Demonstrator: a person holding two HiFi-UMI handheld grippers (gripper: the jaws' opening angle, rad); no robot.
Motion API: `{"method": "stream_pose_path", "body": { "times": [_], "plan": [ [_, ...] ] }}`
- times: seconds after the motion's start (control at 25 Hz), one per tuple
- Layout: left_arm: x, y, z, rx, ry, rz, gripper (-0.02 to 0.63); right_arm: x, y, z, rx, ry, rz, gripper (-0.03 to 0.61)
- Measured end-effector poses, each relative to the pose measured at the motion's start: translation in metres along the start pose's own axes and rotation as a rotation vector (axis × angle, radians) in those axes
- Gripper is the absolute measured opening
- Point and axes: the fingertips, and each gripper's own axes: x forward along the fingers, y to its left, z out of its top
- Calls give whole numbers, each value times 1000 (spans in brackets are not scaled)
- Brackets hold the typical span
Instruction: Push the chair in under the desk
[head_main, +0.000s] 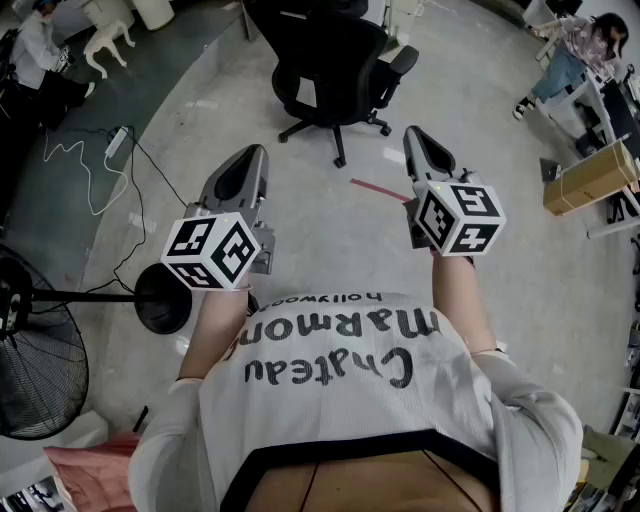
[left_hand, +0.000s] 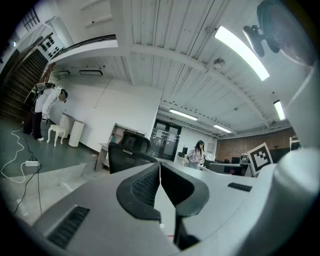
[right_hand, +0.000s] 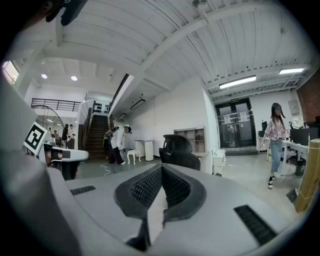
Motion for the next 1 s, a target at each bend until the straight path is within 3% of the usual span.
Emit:
{"method": "stream_pose_path", "body": {
  "times": [0.4,0.6,0.72,0.88,1.0],
  "plan": [
    [-17,17,2,-35,3,11,20,1,16,2,-5,10,-1,11],
    [-22,27,8,-10,-16,-10,20,5,23,2,18,-14,-1,11],
    [-23,39,3,-36,-33,-26,20,8,28,-14,4,1,-8,12],
    [-18,49,-15,-62,20,-43,20,7,26,-49,-40,90,-63,12],
    [-10,57,-17,-41,22,-40,20,19,16,-55,0,105,-82,12]
  ]
}}
